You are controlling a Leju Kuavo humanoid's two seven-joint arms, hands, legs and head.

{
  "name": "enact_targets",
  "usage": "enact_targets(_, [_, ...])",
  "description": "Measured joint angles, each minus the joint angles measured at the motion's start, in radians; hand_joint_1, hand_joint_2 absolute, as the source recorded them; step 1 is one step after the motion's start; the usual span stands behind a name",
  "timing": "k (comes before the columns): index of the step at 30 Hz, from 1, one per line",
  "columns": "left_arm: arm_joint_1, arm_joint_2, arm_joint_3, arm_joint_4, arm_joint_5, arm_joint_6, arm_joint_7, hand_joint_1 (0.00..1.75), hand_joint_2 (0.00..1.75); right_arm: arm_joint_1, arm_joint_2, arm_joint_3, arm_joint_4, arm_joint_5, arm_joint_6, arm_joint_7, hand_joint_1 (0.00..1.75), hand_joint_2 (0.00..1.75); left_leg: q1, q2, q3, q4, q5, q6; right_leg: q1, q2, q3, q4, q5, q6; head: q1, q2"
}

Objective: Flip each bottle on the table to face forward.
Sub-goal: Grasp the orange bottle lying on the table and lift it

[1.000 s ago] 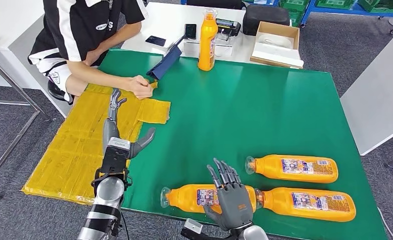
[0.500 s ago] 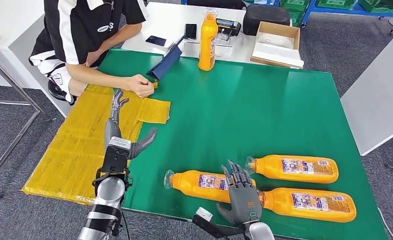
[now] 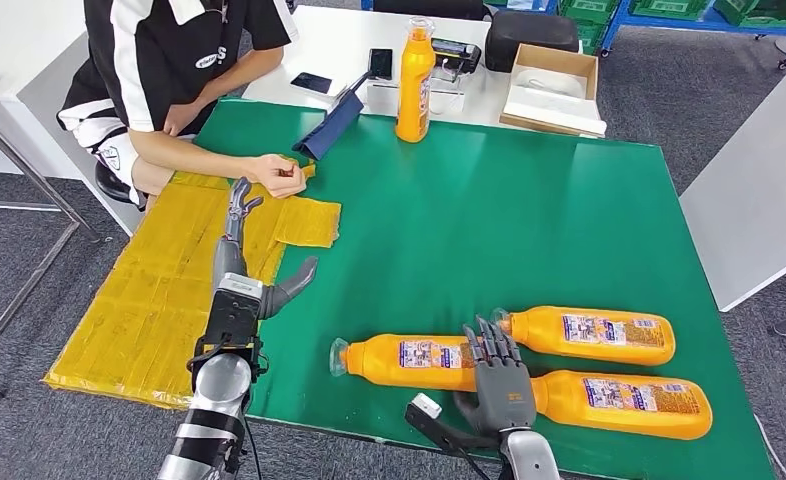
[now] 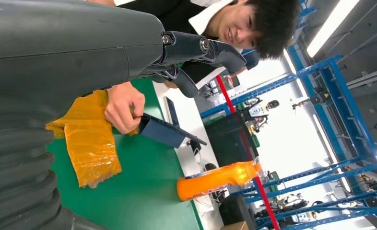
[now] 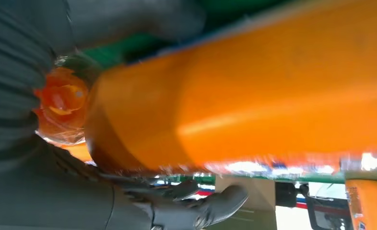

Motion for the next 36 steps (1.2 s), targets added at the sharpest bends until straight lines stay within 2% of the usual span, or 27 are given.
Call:
enact_targets(3, [0.0,0.0,-0.002,0.0,0.002,-0.002,0.0,0.0,1.75,-0.022,0.004,-0.012,0.037,0.011,0.004,0.004,1.56,1.75,0.0,0.0,0.002,0.0,0.0,0.0,0.0,0.0,-0.001,0.0,-0.001,-0.001,0.0,0.0])
enact_targets(9, [-0.001,0.0,-0.005,0.001,0.015,-0.012,0.0,0.0,1.75,-0.056,0.009,-0.024,0.093,0.023,0.008,0.007,1.58,1.75,0.0,0.0,0.007,0.0,-0.003,-0.003,0.0,0.0,-0.004,-0.001,-0.004,0.002,0.0,0.0])
enact_targets(18, [-0.001,0.0,-0.005,0.002,0.022,-0.014,0.0,0.0,1.75,-0.068,0.013,-0.028,0.118,0.012,-0.005,-0.012,1.72,1.75,0.0,0.0,0.009,0.0,-0.002,-0.001,0.0,0.001,-0.002,-0.001,-0.003,0.0,0.0,0.0])
enact_targets(22, [0.0,0.0,-0.005,0.002,0.022,-0.014,0.0,0.0,1.75,-0.065,0.016,-0.029,0.115,-0.012,-0.047,-0.038,1.75,1.75,0.0,0.0,0.009,0.0,-0.002,-0.001,0.0,0.0,0.0,-0.001,-0.002,0.001,0.0,0.0])
enact_targets(25, [0.007,0.0,-0.004,0.001,0.031,-0.019,-0.001,0.0,1.75,-0.038,0.027,-0.032,0.075,-0.061,-0.118,-0.09,1.75,1.75,0.0,0.0,0.006,0.0,-0.001,0.0,0.0,0.0,0.006,0.0,-0.001,0.002,0.0,0.0])
enact_targets(29, [0.025,-0.003,-0.005,0.0,0.04,-0.033,-0.004,0.0,1.75,0.022,0.047,-0.035,-0.052,-0.156,-0.174,-0.172,1.75,1.75,0.0,0.0,0.002,0.0,-0.001,0.0,0.0,0.0,0.003,0.0,-0.001,0.003,0.0,0.0])
enact_targets(36, [0.036,-0.005,-0.005,0.0,0.049,-0.046,-0.006,0.0,1.75,0.068,0.066,-0.042,-0.191,-0.227,-0.199,-0.231,1.75,1.75,0.0,0.0,0.001,0.0,-0.001,0.0,0.0,0.0,0.002,0.0,-0.002,0.003,0.0,0.0])
